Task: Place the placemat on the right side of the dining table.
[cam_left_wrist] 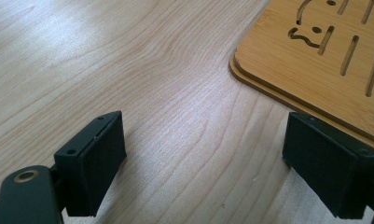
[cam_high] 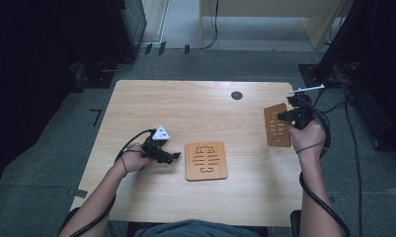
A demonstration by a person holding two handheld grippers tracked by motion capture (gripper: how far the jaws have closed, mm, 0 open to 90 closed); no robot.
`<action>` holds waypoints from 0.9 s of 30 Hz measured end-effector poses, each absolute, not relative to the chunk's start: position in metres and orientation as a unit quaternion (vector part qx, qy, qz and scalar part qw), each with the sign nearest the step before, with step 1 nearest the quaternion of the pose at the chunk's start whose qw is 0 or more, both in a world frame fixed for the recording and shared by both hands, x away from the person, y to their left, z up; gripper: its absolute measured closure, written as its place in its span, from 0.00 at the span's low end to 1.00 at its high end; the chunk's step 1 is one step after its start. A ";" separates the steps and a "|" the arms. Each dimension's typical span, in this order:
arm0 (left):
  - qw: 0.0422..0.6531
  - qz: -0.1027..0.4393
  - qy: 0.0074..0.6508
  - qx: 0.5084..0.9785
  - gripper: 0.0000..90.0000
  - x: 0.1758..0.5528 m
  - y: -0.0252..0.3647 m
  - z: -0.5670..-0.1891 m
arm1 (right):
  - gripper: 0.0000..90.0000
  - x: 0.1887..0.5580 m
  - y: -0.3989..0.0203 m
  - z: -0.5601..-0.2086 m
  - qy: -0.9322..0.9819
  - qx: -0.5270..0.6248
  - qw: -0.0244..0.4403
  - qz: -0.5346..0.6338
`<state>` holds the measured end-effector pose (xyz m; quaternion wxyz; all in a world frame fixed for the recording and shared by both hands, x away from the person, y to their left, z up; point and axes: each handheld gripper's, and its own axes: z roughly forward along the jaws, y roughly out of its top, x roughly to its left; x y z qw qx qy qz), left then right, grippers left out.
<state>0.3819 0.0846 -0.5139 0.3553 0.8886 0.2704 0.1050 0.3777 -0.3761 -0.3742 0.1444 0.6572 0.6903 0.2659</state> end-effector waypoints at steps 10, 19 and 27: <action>0.356 0.105 0.270 0.888 0.13 0.382 0.084 -0.514 | 0.97 0.375 -0.391 -0.372 0.678 0.669 0.158 0.259; 0.357 0.105 0.271 0.888 0.13 0.382 0.084 -0.514 | 0.97 0.371 -0.407 -0.369 0.663 0.684 0.162 0.258; 0.357 0.106 0.270 0.888 0.13 0.382 0.084 -0.515 | 0.97 0.370 -0.413 -0.370 0.658 0.691 0.172 0.246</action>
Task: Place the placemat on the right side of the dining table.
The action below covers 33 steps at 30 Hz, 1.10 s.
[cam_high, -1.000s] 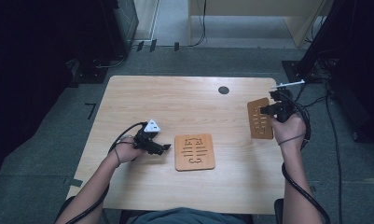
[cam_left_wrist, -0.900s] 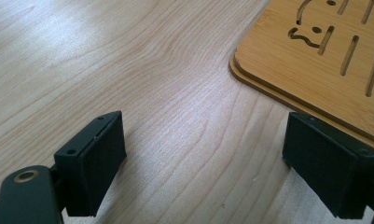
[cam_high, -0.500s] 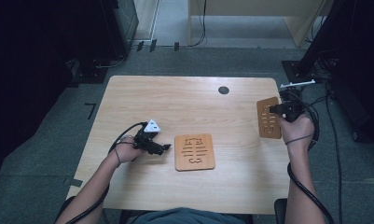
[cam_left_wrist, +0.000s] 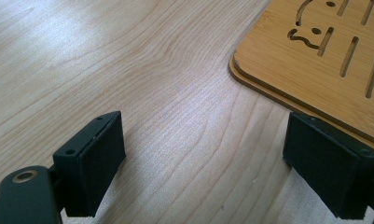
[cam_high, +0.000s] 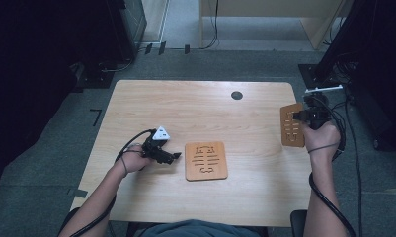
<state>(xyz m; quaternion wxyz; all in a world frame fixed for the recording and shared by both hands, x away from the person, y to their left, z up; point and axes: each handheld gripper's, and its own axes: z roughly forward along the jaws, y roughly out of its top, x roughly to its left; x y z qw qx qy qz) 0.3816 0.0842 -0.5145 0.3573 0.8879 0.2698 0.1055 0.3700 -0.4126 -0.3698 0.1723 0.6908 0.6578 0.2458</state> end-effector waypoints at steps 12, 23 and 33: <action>0.360 0.105 0.270 0.887 0.13 0.382 0.084 -0.515 | 0.97 0.374 -0.419 -0.375 0.653 0.703 0.171 0.224; 0.361 0.107 0.269 0.886 0.12 0.382 0.084 -0.515 | 0.97 0.385 -0.414 -0.379 0.654 0.701 0.179 0.219; 0.363 0.107 0.268 0.886 0.12 0.382 0.084 -0.516 | 0.97 0.399 -0.410 -0.385 0.656 0.696 0.191 0.220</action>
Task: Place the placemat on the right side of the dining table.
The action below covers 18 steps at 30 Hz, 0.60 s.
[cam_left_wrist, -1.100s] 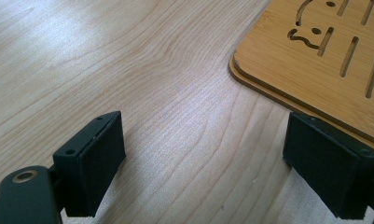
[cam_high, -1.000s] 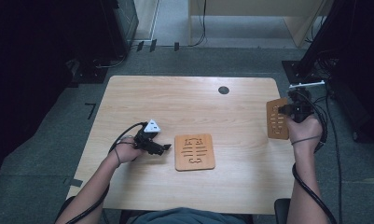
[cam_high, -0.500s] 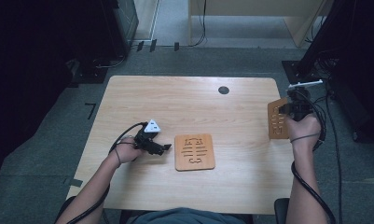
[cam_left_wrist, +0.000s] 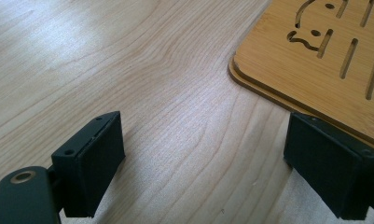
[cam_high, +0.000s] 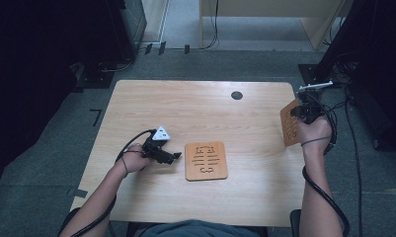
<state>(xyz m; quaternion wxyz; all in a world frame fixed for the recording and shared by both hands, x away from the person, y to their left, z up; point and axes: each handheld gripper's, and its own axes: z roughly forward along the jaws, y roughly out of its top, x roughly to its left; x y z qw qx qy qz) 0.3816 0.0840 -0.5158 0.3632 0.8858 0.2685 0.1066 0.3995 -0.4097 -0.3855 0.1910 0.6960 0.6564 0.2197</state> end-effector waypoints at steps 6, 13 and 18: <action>0.364 0.107 0.269 0.885 0.12 0.382 0.084 -0.516 | 0.97 0.404 -0.409 -0.389 0.657 0.693 0.194 0.224; 0.366 0.107 0.268 0.885 0.12 0.382 0.084 -0.516 | 0.97 0.412 -0.412 -0.392 0.655 0.696 0.189 0.226; 0.366 0.107 0.269 0.885 0.12 0.382 0.084 -0.516 | 0.97 0.418 -0.412 -0.392 0.655 0.701 0.180 0.218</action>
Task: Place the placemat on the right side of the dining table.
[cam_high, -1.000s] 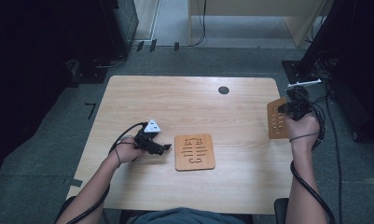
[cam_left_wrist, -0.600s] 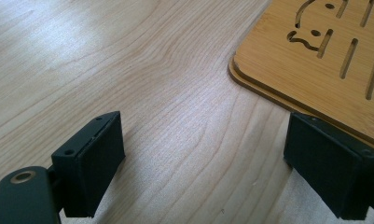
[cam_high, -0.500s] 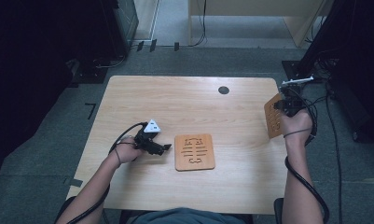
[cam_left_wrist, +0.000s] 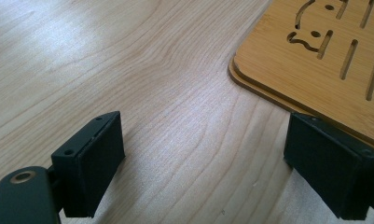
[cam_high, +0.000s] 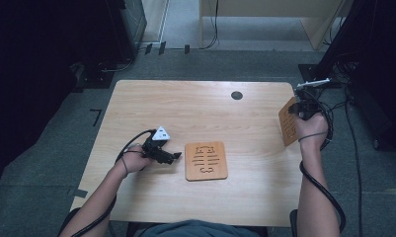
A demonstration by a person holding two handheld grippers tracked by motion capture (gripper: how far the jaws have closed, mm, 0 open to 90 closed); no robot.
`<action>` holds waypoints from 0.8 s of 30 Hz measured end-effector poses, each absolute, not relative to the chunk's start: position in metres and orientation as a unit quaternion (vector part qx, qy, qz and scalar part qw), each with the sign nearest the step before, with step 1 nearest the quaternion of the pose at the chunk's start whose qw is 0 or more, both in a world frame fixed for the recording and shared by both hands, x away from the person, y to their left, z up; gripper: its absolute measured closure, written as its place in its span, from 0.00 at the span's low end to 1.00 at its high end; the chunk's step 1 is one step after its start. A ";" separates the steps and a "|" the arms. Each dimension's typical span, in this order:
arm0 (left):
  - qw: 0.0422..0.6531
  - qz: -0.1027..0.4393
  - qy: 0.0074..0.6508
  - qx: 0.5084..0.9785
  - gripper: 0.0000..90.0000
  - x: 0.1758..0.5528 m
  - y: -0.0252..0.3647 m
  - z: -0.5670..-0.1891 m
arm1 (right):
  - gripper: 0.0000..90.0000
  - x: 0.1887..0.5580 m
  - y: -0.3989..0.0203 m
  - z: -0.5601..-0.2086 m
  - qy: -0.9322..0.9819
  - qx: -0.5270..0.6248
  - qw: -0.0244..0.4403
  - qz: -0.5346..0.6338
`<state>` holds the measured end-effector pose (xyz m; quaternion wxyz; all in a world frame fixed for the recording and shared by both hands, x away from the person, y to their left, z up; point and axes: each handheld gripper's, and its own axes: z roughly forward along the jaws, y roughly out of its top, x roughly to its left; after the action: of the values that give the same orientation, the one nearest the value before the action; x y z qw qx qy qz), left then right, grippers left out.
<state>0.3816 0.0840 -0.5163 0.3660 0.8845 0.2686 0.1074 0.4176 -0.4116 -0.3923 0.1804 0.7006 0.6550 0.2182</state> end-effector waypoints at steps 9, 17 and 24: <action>0.366 0.108 0.268 0.885 0.12 0.382 0.084 -0.517 | 0.97 0.429 -0.406 -0.392 0.654 0.708 0.152 0.219; 0.367 0.108 0.267 0.885 0.12 0.382 0.084 -0.517 | 0.97 0.432 -0.401 -0.395 0.648 0.712 0.111 0.245; 0.367 0.108 0.268 0.884 0.12 0.382 0.084 -0.517 | 0.97 0.436 -0.401 -0.400 0.644 0.714 0.091 0.258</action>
<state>0.3820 0.0838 -0.5167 0.3673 0.8842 0.2676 0.1083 0.4357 -0.4006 -0.4002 0.0914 0.7140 0.6444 0.2581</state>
